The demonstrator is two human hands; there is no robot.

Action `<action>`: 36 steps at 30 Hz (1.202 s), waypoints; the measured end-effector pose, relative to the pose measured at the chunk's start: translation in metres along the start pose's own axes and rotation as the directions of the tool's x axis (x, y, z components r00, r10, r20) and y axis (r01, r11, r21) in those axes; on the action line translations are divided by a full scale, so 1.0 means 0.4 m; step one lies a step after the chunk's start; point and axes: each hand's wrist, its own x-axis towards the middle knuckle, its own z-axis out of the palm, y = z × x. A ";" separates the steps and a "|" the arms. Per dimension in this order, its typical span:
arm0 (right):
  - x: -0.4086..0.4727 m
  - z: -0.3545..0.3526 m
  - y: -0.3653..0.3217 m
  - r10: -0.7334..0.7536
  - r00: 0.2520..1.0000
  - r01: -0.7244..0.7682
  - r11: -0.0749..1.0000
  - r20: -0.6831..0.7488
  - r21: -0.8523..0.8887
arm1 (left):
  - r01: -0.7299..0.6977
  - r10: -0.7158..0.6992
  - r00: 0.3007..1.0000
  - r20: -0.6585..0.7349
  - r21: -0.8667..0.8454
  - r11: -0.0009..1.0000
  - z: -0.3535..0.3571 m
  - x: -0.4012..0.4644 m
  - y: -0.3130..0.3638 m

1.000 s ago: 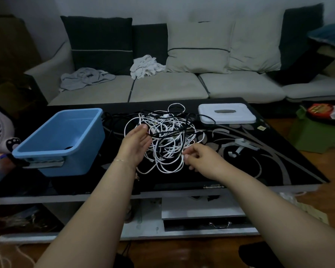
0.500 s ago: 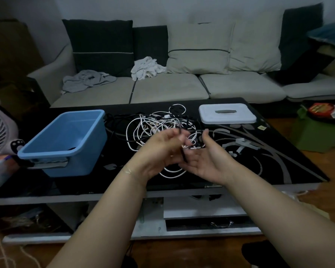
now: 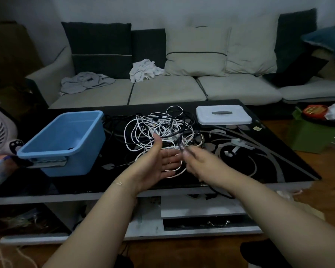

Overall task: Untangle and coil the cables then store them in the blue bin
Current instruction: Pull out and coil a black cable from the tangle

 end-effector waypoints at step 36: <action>-0.102 0.081 0.028 0.388 0.807 -0.369 0.920 0.445 -0.134 | -0.075 -0.008 0.971 -0.238 -0.336 0.939 0.029 0.021 -0.027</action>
